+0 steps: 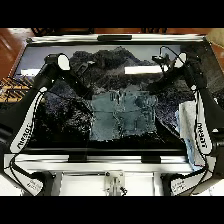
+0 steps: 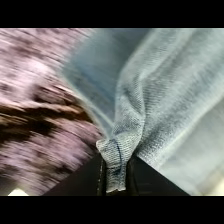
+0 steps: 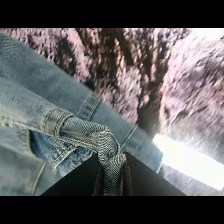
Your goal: Fold the shirts.
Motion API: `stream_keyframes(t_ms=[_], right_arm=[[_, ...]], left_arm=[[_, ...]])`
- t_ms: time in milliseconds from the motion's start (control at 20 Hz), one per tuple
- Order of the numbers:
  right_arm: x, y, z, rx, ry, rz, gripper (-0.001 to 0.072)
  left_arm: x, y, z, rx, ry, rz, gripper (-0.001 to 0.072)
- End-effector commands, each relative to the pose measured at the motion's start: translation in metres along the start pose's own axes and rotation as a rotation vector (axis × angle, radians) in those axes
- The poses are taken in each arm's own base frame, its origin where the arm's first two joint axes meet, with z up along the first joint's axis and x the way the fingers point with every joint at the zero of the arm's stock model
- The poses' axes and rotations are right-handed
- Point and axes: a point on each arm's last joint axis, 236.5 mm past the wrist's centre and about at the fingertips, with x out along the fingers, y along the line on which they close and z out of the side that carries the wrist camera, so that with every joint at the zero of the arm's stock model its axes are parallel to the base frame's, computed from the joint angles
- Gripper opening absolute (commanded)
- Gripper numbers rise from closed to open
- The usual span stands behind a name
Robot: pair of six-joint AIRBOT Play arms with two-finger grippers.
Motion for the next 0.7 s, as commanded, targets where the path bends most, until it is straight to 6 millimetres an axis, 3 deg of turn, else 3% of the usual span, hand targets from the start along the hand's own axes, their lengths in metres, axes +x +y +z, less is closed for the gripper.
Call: stream_keyframes(t_ms=[0, 100, 300, 500, 650], right_arm=[[-0.004, -0.011, 0.040, -0.042, -0.167, -0.050, 0.0108], [-0.010, -0.015, 0.055, -0.088, -0.235, -0.076, 0.0108], [-0.020, -0.014, 0.058, -0.194, -0.254, -0.101, 0.0107], [-0.038, -0.022, 0.051, -0.214, -0.245, -0.165, 0.0104], [-0.054, -0.018, 0.042, -0.217, -0.294, -0.195, 0.0103]], left_arm=[[-0.010, 0.041, 0.050, -0.002, -0.214, 0.198, 0.0101], [-0.015, 0.045, 0.059, 0.006, -0.253, 0.225, 0.0101], [-0.025, 0.053, 0.056, 0.091, -0.224, 0.317, 0.0098], [-0.029, 0.038, 0.055, 0.156, -0.228, 0.410, 0.0097], [-0.041, 0.029, 0.058, 0.145, -0.327, 0.507, 0.0097]])
